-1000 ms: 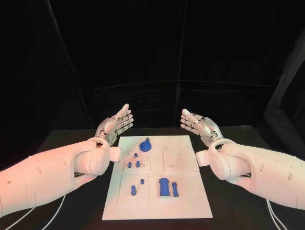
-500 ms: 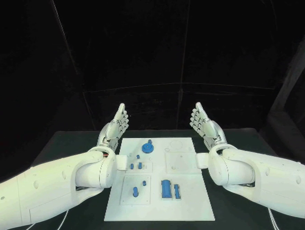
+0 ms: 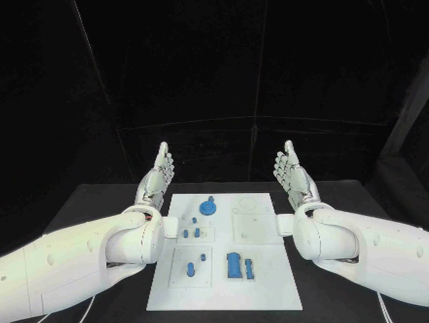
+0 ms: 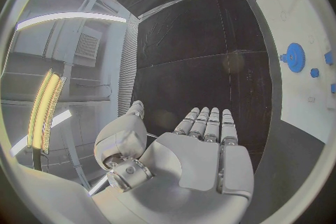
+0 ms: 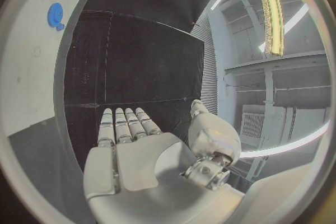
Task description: Assemble the parts on the task board
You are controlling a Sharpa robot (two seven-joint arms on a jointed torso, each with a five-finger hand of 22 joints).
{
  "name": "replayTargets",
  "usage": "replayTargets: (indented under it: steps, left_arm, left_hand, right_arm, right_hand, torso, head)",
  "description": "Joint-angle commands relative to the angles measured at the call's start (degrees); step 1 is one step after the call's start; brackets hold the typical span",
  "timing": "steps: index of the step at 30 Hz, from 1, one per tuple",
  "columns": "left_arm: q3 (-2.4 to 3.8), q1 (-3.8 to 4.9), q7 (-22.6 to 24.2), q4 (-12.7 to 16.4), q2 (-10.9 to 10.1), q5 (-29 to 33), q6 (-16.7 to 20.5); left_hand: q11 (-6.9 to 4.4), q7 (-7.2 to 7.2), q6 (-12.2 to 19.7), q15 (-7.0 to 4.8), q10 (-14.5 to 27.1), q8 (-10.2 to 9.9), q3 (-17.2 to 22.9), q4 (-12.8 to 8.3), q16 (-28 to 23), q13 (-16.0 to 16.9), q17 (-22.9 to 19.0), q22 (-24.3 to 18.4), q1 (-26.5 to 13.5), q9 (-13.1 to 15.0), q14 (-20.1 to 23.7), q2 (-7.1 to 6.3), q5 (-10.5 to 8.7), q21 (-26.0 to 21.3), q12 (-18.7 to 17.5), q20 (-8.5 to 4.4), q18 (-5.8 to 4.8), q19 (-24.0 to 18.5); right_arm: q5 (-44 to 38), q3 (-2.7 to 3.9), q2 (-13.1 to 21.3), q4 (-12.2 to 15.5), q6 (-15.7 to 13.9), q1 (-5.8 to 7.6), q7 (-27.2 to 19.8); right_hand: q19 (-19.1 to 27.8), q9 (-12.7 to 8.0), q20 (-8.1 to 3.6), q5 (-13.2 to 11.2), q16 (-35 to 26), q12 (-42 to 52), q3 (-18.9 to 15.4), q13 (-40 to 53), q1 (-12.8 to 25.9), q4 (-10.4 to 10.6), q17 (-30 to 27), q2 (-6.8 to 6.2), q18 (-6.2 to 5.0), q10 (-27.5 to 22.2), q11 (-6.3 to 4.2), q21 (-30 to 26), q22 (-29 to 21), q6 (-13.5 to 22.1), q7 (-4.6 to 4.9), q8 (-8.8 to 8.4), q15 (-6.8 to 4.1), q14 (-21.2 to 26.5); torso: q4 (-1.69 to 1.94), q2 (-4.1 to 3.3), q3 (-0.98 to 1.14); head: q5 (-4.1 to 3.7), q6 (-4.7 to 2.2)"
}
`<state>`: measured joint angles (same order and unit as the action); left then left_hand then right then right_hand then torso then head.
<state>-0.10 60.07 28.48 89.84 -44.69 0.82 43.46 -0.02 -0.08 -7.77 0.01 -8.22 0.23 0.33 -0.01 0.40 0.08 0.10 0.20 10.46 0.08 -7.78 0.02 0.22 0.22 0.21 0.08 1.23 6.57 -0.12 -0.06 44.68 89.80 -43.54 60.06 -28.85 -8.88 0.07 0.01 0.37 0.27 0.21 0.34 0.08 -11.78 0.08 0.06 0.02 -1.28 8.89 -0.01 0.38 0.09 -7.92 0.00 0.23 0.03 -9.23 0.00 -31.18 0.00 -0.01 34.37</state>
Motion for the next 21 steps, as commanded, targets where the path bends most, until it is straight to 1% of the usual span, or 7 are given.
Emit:
replayTargets:
  steps: [1,4,5,7,8,10,21]
  left_arm:
    - [0.1,0.09,1.32,0.11,0.0,-0.82,0.66]
    - [0.1,0.09,1.32,0.11,0.0,-0.82,0.66]
    - [0.1,0.09,1.32,0.11,0.0,-0.82,0.66]
    - [0.1,0.09,1.32,0.11,0.0,-0.82,0.66]
    - [0.1,0.09,1.32,0.11,0.0,-0.82,0.66]
    - [0.1,0.09,1.32,0.11,0.0,-0.82,0.66]
    - [0.1,0.09,1.32,0.11,0.0,-0.82,0.66]
  left_hand:
    - [0.02,0.08,2.48,-0.01,2.72,-0.23,-0.33,0.01,-0.4,-0.08,-0.1,-0.2,-3.43,-0.08,2.52,-0.02,-0.22,-0.22,-0.21,-0.08,-1.23,-2.2]
    - [0.02,0.08,3.06,-0.01,3.2,-0.23,-0.33,0.01,-0.4,-0.08,-0.1,-0.2,-4.14,-0.08,3.05,-0.02,-0.22,-0.22,-0.21,-0.08,-1.23,-6.57]
    - [0.02,0.08,7.77,-0.01,4.02,-0.23,-0.33,0.01,-0.4,-0.08,-0.1,-0.2,-5.01,-0.08,7.78,-0.02,-0.22,-0.22,-0.21,-0.08,-1.23,-6.57]
    - [0.02,0.08,7.77,-0.01,8.22,-0.23,-0.33,0.01,-0.4,-0.08,-0.1,-0.2,-10.46,-0.08,7.78,-0.02,-0.22,-0.22,-0.21,-0.08,-1.23,-6.57]
    - [0.02,0.08,7.77,-0.01,8.22,-0.23,-0.33,0.01,-0.4,-0.08,-0.1,-0.2,-10.46,-0.08,7.78,-0.02,-0.22,-0.22,-0.21,-0.08,-1.23,-6.57]
    - [0.02,0.08,7.77,-0.01,8.22,-0.23,-0.33,0.01,-0.4,-0.08,-0.1,-0.2,-10.46,-0.08,7.78,-0.02,-0.22,-0.22,-0.21,-0.08,-1.23,-6.57]
    - [0.02,0.08,7.77,-0.01,8.22,-0.23,-0.33,0.01,-0.4,-0.08,-0.1,-0.2,-10.46,-0.08,7.78,-0.02,-0.22,-0.22,-0.21,-0.08,-1.23,-6.57]
  right_arm:
    - [0.12,0.06,0.01,0.16,-0.57,0.1,-0.94]
    - [0.12,0.06,0.01,0.16,-0.57,0.1,-0.94]
    - [0.12,0.06,0.01,0.16,-0.57,0.1,-0.94]
    - [0.12,0.06,0.01,0.16,-0.57,0.1,-0.94]
    - [0.12,0.06,0.01,0.16,-0.57,0.1,-0.94]
    - [0.12,0.06,0.01,0.16,-0.57,0.1,-0.94]
    - [0.12,0.06,0.01,0.16,-0.57,0.1,-0.94]
  right_hand:
    - [2.88,-0.07,-0.01,-0.37,-0.27,-0.21,-0.34,-0.08,3.86,-0.08,-0.06,-0.02,1.28,-2.82,0.01,-0.38,-0.09,2.58,0.0,-0.23,-0.03,2.94]
    - [3.45,-0.07,-0.01,-0.37,-0.27,-0.21,-0.34,-0.08,4.71,-0.08,-0.06,-0.02,1.28,-3.54,0.01,-0.38,-0.09,3.05,0.0,-0.23,-0.03,3.66]
    - [3.65,-0.07,-0.01,-0.37,-0.27,-0.21,-0.34,-0.08,4.92,-0.08,-0.06,-0.02,1.28,-3.62,0.01,-0.38,-0.09,3.3,0.0,-0.23,-0.03,3.78]
    - [4.36,-0.07,-0.01,-0.37,-0.27,-0.21,-0.34,-0.08,5.73,-0.08,-0.06,-0.02,1.28,-4.36,0.01,-0.38,-0.09,3.76,0.0,-0.23,-0.03,4.48]
    - [8.88,-0.07,-0.01,-0.37,-0.27,-0.21,-0.34,-0.08,6.75,-0.08,-0.06,-0.02,1.28,-8.89,0.01,-0.38,-0.09,7.92,0.0,-0.23,-0.03,9.23]
    - [8.88,-0.07,-0.01,-0.37,-0.27,-0.21,-0.34,-0.08,11.78,-0.08,-0.06,-0.02,1.28,-8.89,0.01,-0.38,-0.09,7.92,0.0,-0.23,-0.03,9.23]
    - [8.88,-0.07,-0.01,-0.37,-0.27,-0.21,-0.34,-0.08,11.78,-0.08,-0.06,-0.02,1.28,-8.89,0.01,-0.38,-0.09,7.92,0.0,-0.23,-0.03,9.23]
  torso:
    - [0.0,0.0,0.0]
    - [0.0,0.0,0.0]
    - [0.0,0.0,0.0]
    - [0.0,0.0,0.0]
    - [0.0,0.0,0.0]
    - [0.0,0.0,0.0]
    - [0.0,0.0,0.0]
  head:
    - [0.01,0.01]
    - [0.01,0.01]
    - [0.01,0.01]
    - [0.01,0.01]
    - [0.01,0.01]
    - [0.01,0.01]
    - [0.01,0.01]
